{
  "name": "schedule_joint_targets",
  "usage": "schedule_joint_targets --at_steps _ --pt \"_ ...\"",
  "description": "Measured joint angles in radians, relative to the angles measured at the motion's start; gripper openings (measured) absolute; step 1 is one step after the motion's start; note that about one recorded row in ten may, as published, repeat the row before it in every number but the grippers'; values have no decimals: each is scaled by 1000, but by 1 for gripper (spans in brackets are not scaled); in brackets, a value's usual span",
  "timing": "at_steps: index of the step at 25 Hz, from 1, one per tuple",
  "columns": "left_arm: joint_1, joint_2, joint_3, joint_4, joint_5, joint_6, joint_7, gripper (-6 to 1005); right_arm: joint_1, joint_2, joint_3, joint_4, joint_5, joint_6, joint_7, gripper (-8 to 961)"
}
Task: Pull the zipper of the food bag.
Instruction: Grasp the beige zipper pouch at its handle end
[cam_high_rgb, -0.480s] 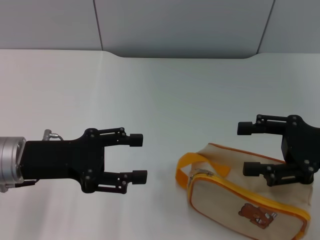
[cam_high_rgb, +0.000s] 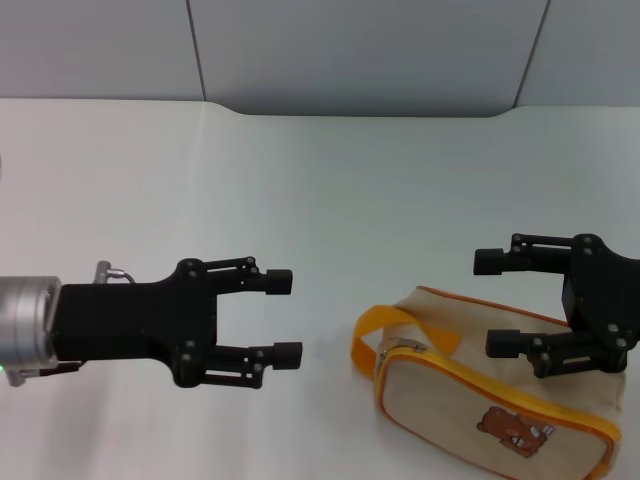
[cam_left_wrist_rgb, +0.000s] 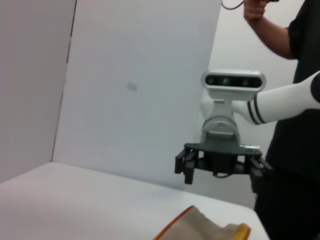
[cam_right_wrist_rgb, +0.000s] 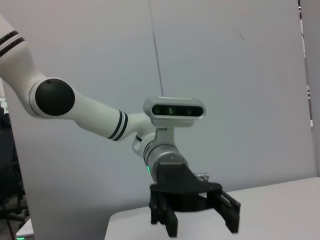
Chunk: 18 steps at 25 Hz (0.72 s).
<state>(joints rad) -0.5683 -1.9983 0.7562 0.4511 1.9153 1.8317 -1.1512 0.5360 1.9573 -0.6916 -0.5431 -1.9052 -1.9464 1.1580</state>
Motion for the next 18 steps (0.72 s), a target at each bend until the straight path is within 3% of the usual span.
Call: schedule_joint_targets --at_steps 2,3,4,5,8,9,18 --pt "5 -23 0 -5 14 -58 30 804 -1 0 3 0 0 0 -1 799" --pt "5 -23 0 -5 14 -58 30 803 -2 0 5 0 0 0 -2 799" --pt "10 -51 0 -9 37 -121 67 803 -3 -2 8 0 0 0 -4 799" --pt "10 -64 0 -15 50 -157 86 802 -3 -3 8 0 0 1 -4 799" --pt "-3 -76 9 -59 65 -211 126 800 -3 -4 9 0 0 5 -3 799" --pt "-28 -78 19 -134 66 -256 170 800 -5 -5 11 0 0 8 -3 799" --pt "-102 -82 20 -323 64 -394 302 794 -8 -6 14 0 0 25 -1 799"
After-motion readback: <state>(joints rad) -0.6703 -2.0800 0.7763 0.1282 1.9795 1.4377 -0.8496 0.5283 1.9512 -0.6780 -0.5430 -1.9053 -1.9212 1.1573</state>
